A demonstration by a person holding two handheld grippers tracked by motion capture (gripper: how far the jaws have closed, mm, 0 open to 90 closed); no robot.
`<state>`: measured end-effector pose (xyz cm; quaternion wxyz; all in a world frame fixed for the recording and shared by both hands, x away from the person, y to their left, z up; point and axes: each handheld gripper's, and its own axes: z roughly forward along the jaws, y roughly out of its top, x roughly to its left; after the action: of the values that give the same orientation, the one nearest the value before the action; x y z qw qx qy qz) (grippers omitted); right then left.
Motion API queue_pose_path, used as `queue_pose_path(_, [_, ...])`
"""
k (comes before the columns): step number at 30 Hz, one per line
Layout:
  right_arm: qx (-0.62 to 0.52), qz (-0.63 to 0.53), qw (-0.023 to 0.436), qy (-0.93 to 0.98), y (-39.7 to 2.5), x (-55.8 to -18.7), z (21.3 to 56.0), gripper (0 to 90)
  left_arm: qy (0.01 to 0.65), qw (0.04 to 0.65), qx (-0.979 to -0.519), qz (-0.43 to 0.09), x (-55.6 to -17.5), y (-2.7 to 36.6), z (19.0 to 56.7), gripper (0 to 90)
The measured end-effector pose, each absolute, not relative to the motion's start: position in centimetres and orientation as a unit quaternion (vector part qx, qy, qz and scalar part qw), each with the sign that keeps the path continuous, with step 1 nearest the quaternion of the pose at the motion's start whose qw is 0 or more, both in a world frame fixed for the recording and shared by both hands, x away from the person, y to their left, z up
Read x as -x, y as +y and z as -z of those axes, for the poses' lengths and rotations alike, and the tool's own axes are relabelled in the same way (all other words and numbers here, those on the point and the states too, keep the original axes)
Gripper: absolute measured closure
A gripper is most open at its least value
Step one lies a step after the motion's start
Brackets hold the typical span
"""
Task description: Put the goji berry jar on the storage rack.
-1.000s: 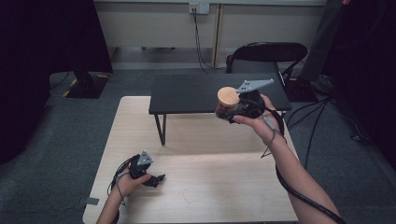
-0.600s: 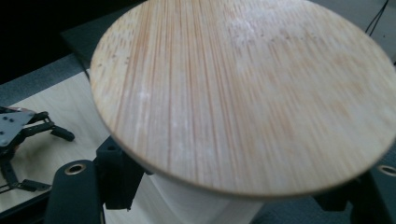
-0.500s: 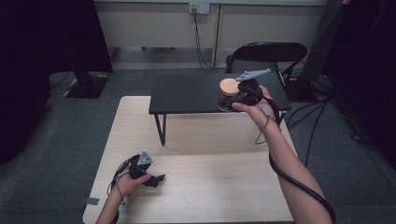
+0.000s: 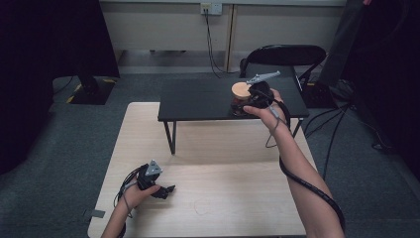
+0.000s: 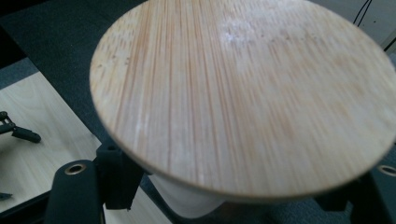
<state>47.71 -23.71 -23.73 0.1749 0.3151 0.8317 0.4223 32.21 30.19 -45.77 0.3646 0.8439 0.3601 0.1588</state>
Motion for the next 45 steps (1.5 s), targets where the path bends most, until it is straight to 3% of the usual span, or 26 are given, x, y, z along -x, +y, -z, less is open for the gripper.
queue_pose_path(17, [-0.317, -0.429, 0.18, 0.826, -23.8, -48.3, 24.2, 25.0, 0.36, 0.365, -0.844, -0.159, -32.3, 30.2, 45.8, 0.0])
queue_pose_path(22, [-0.316, -0.432, 0.177, 0.826, -23.9, -47.8, 24.2, 13.7, 0.361, 0.367, -0.843, -0.158, -32.2, 30.2, 45.8, 0.0])
queue_pose_path(35, [-0.31, -0.455, 0.173, 0.816, -26.0, -44.8, 25.2, 0.8, 0.358, 0.363, -0.845, -0.159, -32.3, 30.2, 45.7, 0.0])
queue_pose_path(45, [-0.291, -0.469, 0.159, 0.818, -28.3, -42.2, 25.7, 0.0, 0.358, 0.363, -0.845, -0.159, -32.3, 30.2, 45.7, 0.0])
